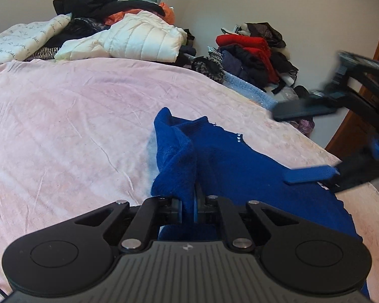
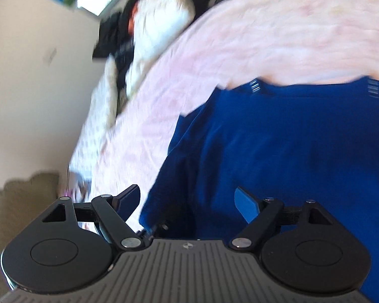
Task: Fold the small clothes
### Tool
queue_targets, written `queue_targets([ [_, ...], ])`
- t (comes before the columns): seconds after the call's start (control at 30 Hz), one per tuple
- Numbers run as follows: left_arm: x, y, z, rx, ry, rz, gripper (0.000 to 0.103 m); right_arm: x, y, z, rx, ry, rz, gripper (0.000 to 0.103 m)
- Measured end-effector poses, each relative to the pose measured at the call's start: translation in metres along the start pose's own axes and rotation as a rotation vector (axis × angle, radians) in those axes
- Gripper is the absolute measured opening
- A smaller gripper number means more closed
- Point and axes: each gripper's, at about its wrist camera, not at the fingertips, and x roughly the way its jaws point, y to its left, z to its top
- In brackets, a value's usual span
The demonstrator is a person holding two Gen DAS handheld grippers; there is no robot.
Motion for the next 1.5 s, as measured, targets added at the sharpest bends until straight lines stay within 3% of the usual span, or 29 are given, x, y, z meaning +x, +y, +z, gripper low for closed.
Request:
queue_targets([
  [0.2,-0.001,-0.017,-0.012,0.083,0.003,-0.035,0.007,0.065,0.047,0.026,-0.151,0.154,-0.18,0.075],
  [0.4,-0.003,-0.033,-0.027,0.186,-0.007,-0.065,0.007,0.093,0.063,0.023,-0.268,0.182,-0.305,0.066],
  [0.43,-0.004,-0.035,-0.03,0.202,-0.011,-0.068,0.007,0.096,0.061,0.023,-0.279,0.184,-0.32,0.061],
  [0.5,-0.004,-0.036,-0.032,0.217,-0.009,-0.069,0.007,0.101,0.053,0.023,-0.287,0.185,-0.349,0.024],
  [0.77,-0.007,-0.045,-0.027,0.213,0.012,-0.094,0.007,0.055,0.026,0.012,-0.271,0.059,-0.226,0.022],
  [1.03,-0.02,-0.109,-0.032,0.233,0.06,-0.3,0.007,-0.061,-0.045,-0.001,-0.179,-0.076,-0.158,0.021],
  [1.2,-0.016,-0.156,-0.06,0.296,0.133,-0.412,0.007,-0.116,-0.128,-0.025,-0.028,-0.136,-0.178,0.021],
  [1.37,-0.004,-0.179,-0.087,0.346,0.225,-0.437,0.007,-0.123,-0.188,-0.052,0.116,-0.167,-0.155,0.021],
  [1.5,0.008,-0.178,-0.089,0.347,0.291,-0.423,0.007,-0.12,-0.191,-0.059,0.129,-0.19,-0.117,0.021],
])
